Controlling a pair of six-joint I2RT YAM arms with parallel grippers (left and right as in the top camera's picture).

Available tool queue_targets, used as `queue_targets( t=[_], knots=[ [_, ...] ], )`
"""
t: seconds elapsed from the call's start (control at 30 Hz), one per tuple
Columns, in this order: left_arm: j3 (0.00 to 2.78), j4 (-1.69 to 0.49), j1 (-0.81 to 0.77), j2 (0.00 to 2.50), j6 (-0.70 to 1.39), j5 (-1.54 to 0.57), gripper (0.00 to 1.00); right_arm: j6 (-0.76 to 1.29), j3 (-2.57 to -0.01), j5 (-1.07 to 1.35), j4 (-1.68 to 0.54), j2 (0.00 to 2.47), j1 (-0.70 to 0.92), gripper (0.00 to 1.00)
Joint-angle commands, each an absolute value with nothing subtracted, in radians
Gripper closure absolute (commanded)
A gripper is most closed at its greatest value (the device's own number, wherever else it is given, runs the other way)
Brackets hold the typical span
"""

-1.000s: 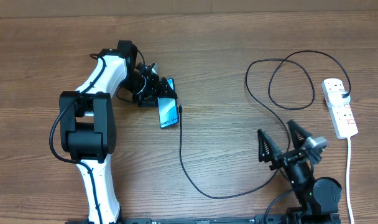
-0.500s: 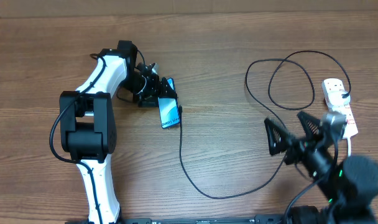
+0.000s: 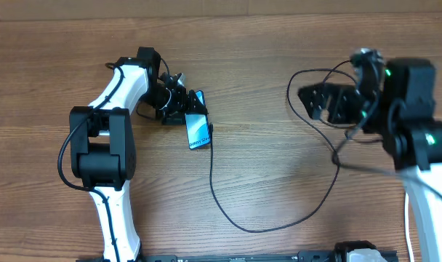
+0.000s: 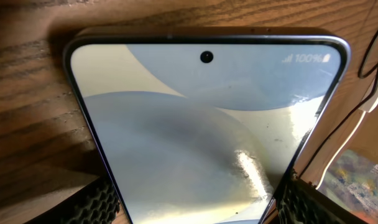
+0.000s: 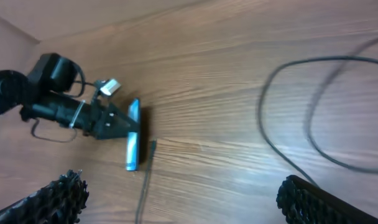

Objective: Plug charger to phone and switch on socket
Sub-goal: 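Move the right gripper toward the phone held by the left gripper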

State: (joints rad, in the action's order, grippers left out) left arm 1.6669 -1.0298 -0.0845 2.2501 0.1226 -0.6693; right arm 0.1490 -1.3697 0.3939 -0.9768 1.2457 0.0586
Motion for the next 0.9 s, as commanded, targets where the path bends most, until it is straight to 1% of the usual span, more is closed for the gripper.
queue_targets(
  t=[0.0,0.1,0.23,0.27,0.3,0.33,0.43,0.53,0.6,0.63,0.87],
  knots=[
    [1.665,-1.028,-0.086,2.262,0.1,-0.707,0.29,0.133,-1.394,0.604,-0.952,1.354,0.067,0.22],
    [1.665,-1.028,-0.086,2.262,0.1,-0.707,0.29,0.133,-1.394,0.631,-0.939,1.464,0.108,0.34],
    [1.665,-1.028,-0.086,2.262,0.1,-0.707,0.28,0.133,-1.394,0.631,-0.915,1.61,0.192,0.34],
    [1.665,-1.028,-0.086,2.262,0.1,-0.707,0.28,0.133,-1.394,0.631,-0.905,1.631,0.205,0.32],
    [1.665,-1.028,-0.086,2.262,0.1,-0.707,0.28,0.134,-1.394,0.631,-0.89,1.663,0.221,0.14],
    [1.665,-1.028,-0.086,2.262,0.1,-0.707,0.28,0.134,-1.394,0.632,-0.885,1.681,0.229,0.01],
    [1.665,-1.028,-0.086,2.262,0.1,-0.707,0.28,0.134,-1.394,0.643,-0.823,1.736,0.25,0.0],
    [1.665,-1.028,-0.085,2.262,0.1,-0.707,0.28,0.135,-1.394,0.705,-0.785,1.77,0.268,0.0],
    [1.665,-1.028,-0.085,2.262,0.1,-0.707,0.28,0.159,-1.393,0.707,-0.77,1.794,0.288,0.22],
    [1.665,-1.028,-0.085,2.262,0.1,-0.707,0.28,0.168,-1.39,0.708,-0.761,1.805,0.3,0.3],
    [1.665,-1.028,-0.085,2.262,0.1,-0.707,0.28,0.263,-1.34,0.665,-0.62,1.87,0.406,0.34]
  ],
)
